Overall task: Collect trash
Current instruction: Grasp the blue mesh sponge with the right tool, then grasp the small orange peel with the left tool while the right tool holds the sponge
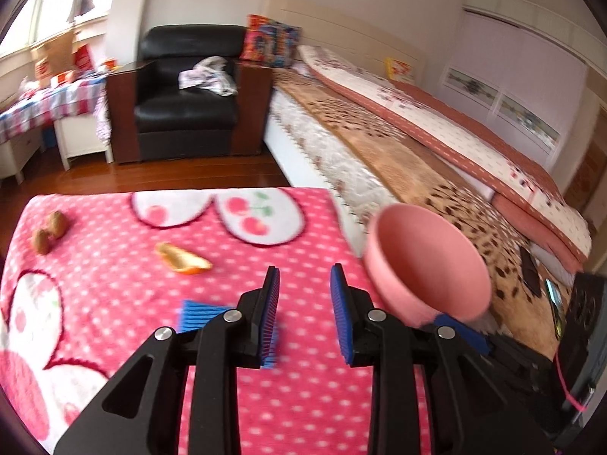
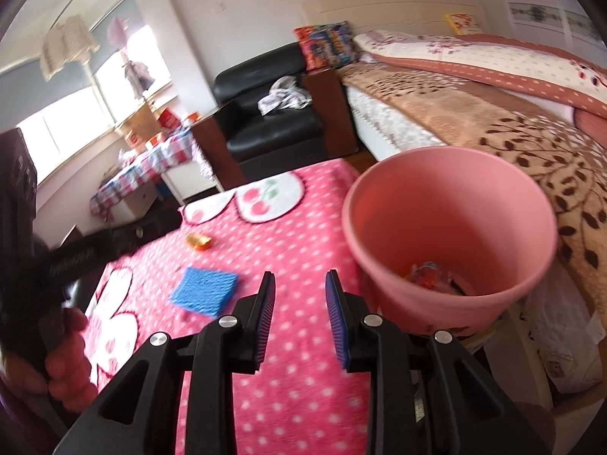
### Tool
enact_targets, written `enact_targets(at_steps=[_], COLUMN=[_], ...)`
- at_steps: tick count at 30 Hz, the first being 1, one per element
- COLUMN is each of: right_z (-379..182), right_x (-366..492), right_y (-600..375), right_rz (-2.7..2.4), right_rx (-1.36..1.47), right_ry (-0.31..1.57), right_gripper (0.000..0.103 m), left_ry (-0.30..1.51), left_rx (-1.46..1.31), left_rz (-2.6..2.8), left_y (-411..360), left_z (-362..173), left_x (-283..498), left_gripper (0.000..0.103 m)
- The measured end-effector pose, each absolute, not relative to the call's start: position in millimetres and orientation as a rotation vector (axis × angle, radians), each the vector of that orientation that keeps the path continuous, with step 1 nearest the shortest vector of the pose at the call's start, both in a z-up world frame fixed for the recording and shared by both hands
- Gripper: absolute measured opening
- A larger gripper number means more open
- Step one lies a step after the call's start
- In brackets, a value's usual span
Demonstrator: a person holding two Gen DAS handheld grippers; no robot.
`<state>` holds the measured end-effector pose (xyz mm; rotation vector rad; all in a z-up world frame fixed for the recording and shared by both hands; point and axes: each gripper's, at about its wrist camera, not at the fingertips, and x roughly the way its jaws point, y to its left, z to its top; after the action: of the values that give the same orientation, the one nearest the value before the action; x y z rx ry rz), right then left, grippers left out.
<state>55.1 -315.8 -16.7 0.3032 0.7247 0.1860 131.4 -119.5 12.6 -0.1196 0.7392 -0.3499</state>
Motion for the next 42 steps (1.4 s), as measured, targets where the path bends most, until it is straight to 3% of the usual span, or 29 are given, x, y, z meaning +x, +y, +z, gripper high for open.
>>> enact_targets(at_steps=[3,14,21,28,29,30,32,42], right_z=[-18,-29,-46,-70,-71,-71,-70,-43], right_x=[58,81,96,116,119,121,129,136], right_y=[-298,-214,-150,-133,-134,-137,-145,-211], right_rz=[0.230,0.450,0.554,0.529,0.529,0.521,0.492,0.489], right_rx=[0.273,0.033,-0.241,-0.337,-0.329,-0.312,-0.274,0.150], right_ry=[0.741,0.833,0.865,0.892,0.888,0.884,0.881,0.855], right_gripper=[0.036,0.042,0.042,0.042,0.038,0.024,0.007,0.005], left_ry=[0.725,0.728,0.751,0.791,0.796,0.802,0.814,0.860], left_rx=[-0.144,-0.218,-0.254,-0.272,-0.272,-0.273,-0.271,-0.266], left_rz=[-0.313,-0.184,-0.138,-0.138,-0.139,-0.139,-0.142,-0.151], left_y=[-97,-33,-7,0,0,0,-2,-18], left_z=[14,9,-1,-15,-17,-19,-24,-44], left_x=[134,152,158,168,170,173,176,199], left_gripper=[0.028,0.028,0.028,0.028,0.028,0.028,0.028,0.027])
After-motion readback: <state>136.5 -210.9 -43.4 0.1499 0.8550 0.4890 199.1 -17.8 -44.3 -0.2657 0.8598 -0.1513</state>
